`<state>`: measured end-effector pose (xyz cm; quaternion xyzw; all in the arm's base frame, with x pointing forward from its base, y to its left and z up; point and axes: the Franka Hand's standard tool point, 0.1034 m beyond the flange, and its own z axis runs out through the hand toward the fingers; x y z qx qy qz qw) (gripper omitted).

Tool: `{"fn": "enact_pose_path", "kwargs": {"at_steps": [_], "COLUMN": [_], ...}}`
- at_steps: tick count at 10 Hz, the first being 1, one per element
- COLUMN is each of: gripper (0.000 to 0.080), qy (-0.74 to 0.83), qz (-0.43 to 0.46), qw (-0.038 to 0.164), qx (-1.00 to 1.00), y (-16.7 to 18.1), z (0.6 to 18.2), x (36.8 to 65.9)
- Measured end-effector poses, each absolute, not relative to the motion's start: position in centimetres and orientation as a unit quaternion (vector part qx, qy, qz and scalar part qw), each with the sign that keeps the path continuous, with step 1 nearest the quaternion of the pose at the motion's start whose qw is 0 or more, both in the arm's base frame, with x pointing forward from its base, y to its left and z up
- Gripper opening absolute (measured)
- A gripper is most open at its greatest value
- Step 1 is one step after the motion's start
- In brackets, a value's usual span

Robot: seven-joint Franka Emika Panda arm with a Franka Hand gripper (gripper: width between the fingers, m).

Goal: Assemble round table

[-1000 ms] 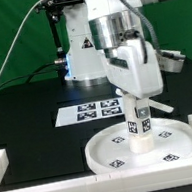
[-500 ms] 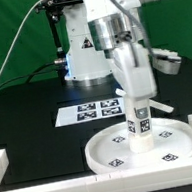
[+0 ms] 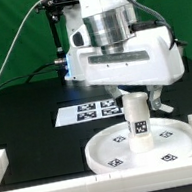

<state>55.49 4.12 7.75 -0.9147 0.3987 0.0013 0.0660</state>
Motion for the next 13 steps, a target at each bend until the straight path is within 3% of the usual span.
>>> {"fn": "enact_pose_path", "kwargs": {"at_steps": [2,5,8,10,13], "gripper": [0.0648,0.0648,0.0648,0.0648,0.0648], "qy": [0.318,0.071,-0.014,-0.153,-0.264], "qz": [-0.006,-0.028,-0.03,-0.038,-0.03], "qw": [0.061,0.041,0.034,0.013,0.007], "qx": [-0.946,-0.996,-0.999,-0.987,-0.964], "y": [4.12,3.99,3.72,3.78,3.51], "z": [7.81,8.09,8.08,8.11,8.03], "x": [55.54,55.94,55.94,56.18,56.26]}}
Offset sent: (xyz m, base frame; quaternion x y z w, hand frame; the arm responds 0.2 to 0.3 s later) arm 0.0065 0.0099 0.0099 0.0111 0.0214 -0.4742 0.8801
